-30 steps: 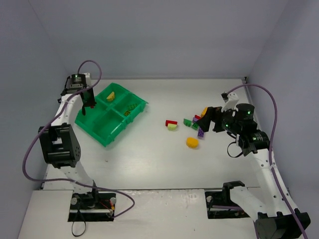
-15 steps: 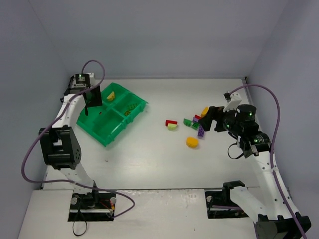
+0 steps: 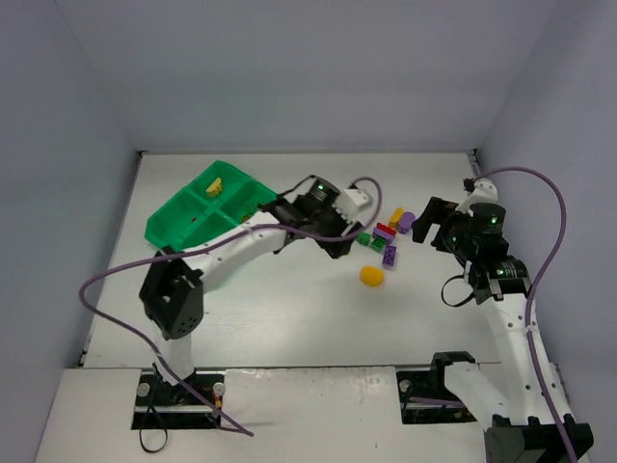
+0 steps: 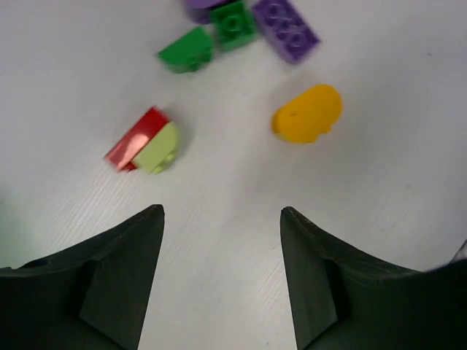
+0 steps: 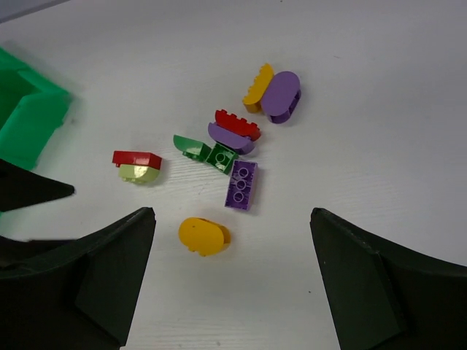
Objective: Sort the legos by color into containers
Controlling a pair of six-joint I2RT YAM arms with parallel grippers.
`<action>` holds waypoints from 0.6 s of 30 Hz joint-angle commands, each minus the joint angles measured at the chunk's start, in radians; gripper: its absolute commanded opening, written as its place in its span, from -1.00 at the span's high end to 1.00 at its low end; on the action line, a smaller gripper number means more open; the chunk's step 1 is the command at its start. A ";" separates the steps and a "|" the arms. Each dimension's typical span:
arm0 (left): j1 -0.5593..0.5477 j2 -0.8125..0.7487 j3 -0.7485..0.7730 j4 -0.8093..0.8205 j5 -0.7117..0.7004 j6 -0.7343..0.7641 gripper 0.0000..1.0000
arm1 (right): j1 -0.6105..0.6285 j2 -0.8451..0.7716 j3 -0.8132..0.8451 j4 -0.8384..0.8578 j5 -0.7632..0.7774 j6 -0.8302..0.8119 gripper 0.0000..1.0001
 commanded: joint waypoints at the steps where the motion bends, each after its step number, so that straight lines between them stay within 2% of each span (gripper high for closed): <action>1: -0.073 0.090 0.113 0.004 0.099 0.151 -0.18 | -0.016 -0.007 0.017 0.019 0.094 0.033 -0.68; 3: -0.112 0.139 0.174 -0.012 0.134 0.189 -0.25 | -0.018 -0.011 0.015 0.014 0.102 0.027 -0.68; 10: -0.147 0.354 0.392 -0.172 0.191 0.376 -0.28 | -0.018 -0.028 0.012 -0.010 0.116 0.012 -0.68; 18: -0.155 0.440 0.446 -0.184 0.173 0.420 -0.28 | -0.018 -0.030 0.017 -0.012 0.116 0.009 -0.68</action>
